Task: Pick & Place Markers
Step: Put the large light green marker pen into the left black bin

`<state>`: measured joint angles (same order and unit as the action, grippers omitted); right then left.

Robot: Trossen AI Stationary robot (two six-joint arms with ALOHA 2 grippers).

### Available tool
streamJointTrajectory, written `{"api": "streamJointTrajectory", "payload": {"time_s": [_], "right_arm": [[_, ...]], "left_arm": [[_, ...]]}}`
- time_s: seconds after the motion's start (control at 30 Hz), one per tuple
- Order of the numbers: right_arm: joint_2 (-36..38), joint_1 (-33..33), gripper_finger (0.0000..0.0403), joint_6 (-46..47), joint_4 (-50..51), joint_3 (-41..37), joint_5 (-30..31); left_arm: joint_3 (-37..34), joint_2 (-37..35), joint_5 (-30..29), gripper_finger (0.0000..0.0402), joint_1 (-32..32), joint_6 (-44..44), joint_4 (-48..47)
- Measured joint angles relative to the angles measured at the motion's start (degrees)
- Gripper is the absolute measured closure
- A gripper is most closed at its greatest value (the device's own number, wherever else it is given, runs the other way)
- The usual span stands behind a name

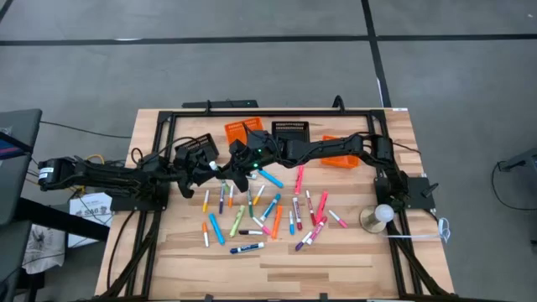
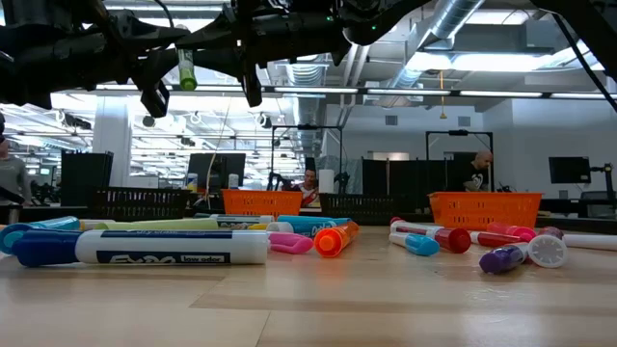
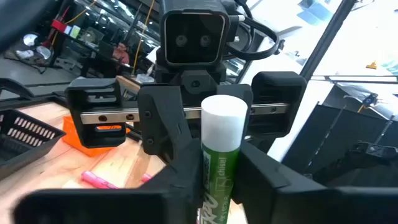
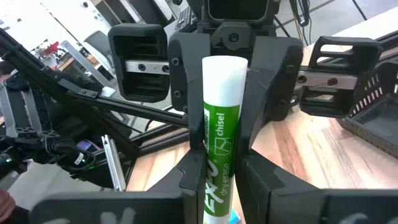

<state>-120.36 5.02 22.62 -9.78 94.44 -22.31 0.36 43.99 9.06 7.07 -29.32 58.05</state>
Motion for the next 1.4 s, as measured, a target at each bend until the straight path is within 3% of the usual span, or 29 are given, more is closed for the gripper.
{"api": "streamJointTrajectory", "payload": {"time_s": [0.37,0.63,0.8,0.9,0.97,1.07,1.17,1.4], "right_arm": [[0.0,0.1,0.0303,-0.14,0.08,0.01,-1.69],[0.0,2.42,0.0301,-0.7,1.69,0.01,-15.27],[0.91,3.74,0.0301,-0.84,6.94,-0.01,-25.21],[1.43,4.51,0.0301,-1.19,9.73,0.04,-31.26],[2.22,5.51,0.0301,-2.43,14.89,0.0,-32.21],[3.89,6.52,0.0301,-8.31,25.34,0.01,-30.33],[5.89,6.53,0.0301,-14.55,36.26,0.01,-26.51],[10.92,6.97,0.0301,-23.48,51.62,0.01,-12.19]], "left_arm": [[0.0,0.02,-1.77,0.0339,0.01,0.33,-0.05],[0.07,0.0,-1.51,0.0339,2.64,2.08,0.25],[0.02,0.0,-6.1,0.0339,4.52,2.78,-0.14],[0.02,-0.14,-4.23,0.0339,6.31,3.44,-0.25],[0.02,-0.04,-4.47,0.0339,7.21,4.92,-0.28],[0.11,-0.09,-3.5,0.0334,8.15,5.25,-2.02],[2.24,-0.1,-3.41,0.0331,8.1,7.47,-9.75],[17.98,-0.09,-5.23,0.033,8.07,19.03,-44.84]]}}
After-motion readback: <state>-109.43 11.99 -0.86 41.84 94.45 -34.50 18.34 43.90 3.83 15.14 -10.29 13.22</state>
